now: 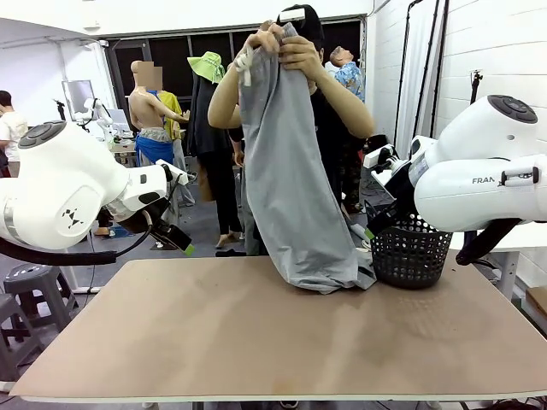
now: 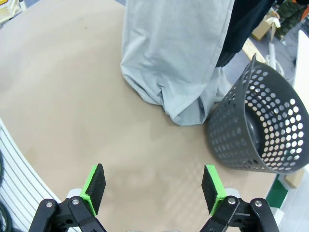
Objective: Fold the training pants.
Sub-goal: Grab both ends of the Training pants handed by a person.
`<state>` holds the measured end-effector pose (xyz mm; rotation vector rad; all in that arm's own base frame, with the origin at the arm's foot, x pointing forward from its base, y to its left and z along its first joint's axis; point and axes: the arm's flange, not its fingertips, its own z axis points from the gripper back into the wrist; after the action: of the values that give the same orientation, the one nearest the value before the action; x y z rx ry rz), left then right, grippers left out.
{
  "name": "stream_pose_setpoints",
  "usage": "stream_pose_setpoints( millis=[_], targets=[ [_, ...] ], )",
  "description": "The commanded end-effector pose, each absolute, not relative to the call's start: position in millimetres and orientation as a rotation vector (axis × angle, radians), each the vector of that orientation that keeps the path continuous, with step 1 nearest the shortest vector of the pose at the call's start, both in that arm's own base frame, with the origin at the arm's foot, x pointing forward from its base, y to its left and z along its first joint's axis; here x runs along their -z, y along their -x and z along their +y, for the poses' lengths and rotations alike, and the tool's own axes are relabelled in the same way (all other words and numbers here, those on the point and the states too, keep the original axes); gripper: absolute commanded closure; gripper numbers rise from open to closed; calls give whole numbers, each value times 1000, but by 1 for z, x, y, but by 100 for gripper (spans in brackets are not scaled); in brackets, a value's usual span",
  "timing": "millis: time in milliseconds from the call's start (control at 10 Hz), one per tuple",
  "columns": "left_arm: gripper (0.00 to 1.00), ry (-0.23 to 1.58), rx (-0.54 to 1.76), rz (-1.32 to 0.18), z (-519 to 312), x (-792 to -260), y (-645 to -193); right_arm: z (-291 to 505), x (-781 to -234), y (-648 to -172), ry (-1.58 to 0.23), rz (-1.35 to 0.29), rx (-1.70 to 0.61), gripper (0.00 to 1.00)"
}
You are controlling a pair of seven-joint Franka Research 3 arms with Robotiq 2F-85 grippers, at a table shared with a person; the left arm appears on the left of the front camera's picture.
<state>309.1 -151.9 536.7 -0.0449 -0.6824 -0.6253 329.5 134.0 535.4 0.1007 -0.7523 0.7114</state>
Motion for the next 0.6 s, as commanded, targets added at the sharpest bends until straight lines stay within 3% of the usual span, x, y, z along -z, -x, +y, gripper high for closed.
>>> stream_pose_setpoints(
  millis=[0,500],
  targets=[
    [0,39,633,-684,-152,-537,-310,133,-535,-331,-105,-754,-709,0],
    [0,39,633,-684,-152,-537,-310,133,-535,-331,-105,-754,-709,0]
  ],
)
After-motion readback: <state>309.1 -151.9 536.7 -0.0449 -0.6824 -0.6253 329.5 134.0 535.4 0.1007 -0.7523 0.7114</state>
